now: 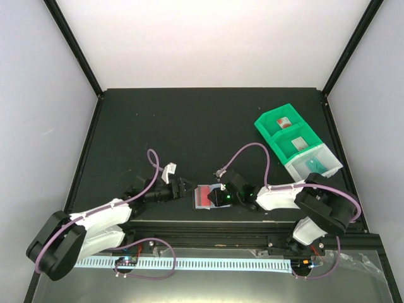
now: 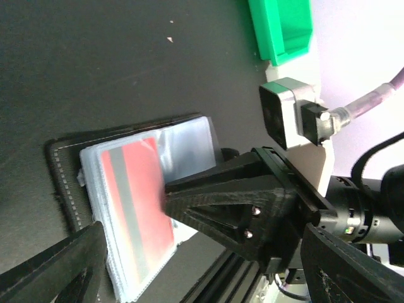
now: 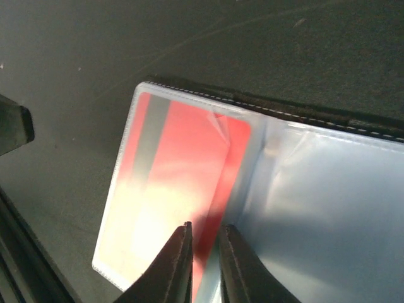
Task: Take the credit cards out of the card holder
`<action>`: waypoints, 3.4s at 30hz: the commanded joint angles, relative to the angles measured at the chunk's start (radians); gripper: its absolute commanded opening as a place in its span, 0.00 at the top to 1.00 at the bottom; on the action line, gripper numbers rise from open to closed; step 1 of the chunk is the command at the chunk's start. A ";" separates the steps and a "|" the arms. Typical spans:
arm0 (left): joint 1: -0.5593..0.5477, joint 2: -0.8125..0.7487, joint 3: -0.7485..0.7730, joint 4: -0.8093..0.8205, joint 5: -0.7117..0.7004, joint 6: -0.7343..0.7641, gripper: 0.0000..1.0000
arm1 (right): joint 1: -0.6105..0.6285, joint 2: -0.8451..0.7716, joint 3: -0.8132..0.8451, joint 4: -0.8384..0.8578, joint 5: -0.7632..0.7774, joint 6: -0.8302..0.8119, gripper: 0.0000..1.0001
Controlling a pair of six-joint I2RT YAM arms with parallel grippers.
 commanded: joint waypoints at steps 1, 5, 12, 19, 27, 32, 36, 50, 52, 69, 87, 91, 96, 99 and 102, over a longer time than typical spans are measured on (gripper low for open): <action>0.001 0.039 0.019 0.111 0.070 -0.009 0.14 | 0.003 0.037 -0.016 -0.038 0.047 -0.025 0.87; -0.011 0.091 0.018 0.181 0.078 -0.032 0.14 | 0.003 0.035 -0.056 -0.011 0.073 -0.030 0.92; -0.028 0.168 0.038 0.235 0.090 -0.044 0.14 | 0.002 0.049 -0.070 0.035 0.054 -0.034 0.96; -0.033 0.219 0.053 0.264 0.099 -0.045 0.14 | 0.003 0.060 -0.079 0.062 0.044 -0.027 0.96; -0.043 0.300 0.064 0.316 0.112 -0.054 0.14 | 0.003 0.053 -0.080 0.064 0.043 -0.024 0.96; -0.042 0.347 0.064 0.340 0.120 -0.055 0.14 | 0.003 0.050 -0.081 0.063 0.042 -0.022 0.96; -0.044 0.372 0.061 0.363 0.122 -0.061 0.15 | 0.003 0.044 -0.083 0.063 0.046 -0.021 0.96; -0.050 0.392 0.069 0.392 0.133 -0.075 0.15 | 0.003 0.040 -0.090 0.092 0.029 -0.015 0.94; -0.054 0.383 0.070 0.389 0.133 -0.078 0.15 | 0.003 0.031 -0.094 0.101 0.027 -0.013 0.92; -0.121 0.340 0.133 0.332 0.105 -0.092 0.15 | 0.003 -0.163 -0.143 0.071 0.107 -0.005 0.75; -0.229 0.477 0.249 0.374 0.093 -0.108 0.15 | 0.003 -0.509 -0.210 -0.139 0.270 0.009 0.71; -0.236 0.493 0.245 0.398 0.095 -0.118 0.15 | 0.003 -0.558 -0.209 -0.165 0.271 0.008 0.70; -0.226 0.473 0.250 0.330 0.079 -0.083 0.16 | 0.003 -0.579 -0.201 -0.196 0.261 -0.003 0.70; -0.208 0.465 0.234 0.318 0.072 -0.085 0.17 | 0.003 -0.557 -0.186 -0.193 0.250 -0.027 0.70; -0.189 0.458 0.218 0.310 0.067 -0.088 0.20 | 0.002 -0.507 -0.152 -0.200 0.246 -0.062 0.70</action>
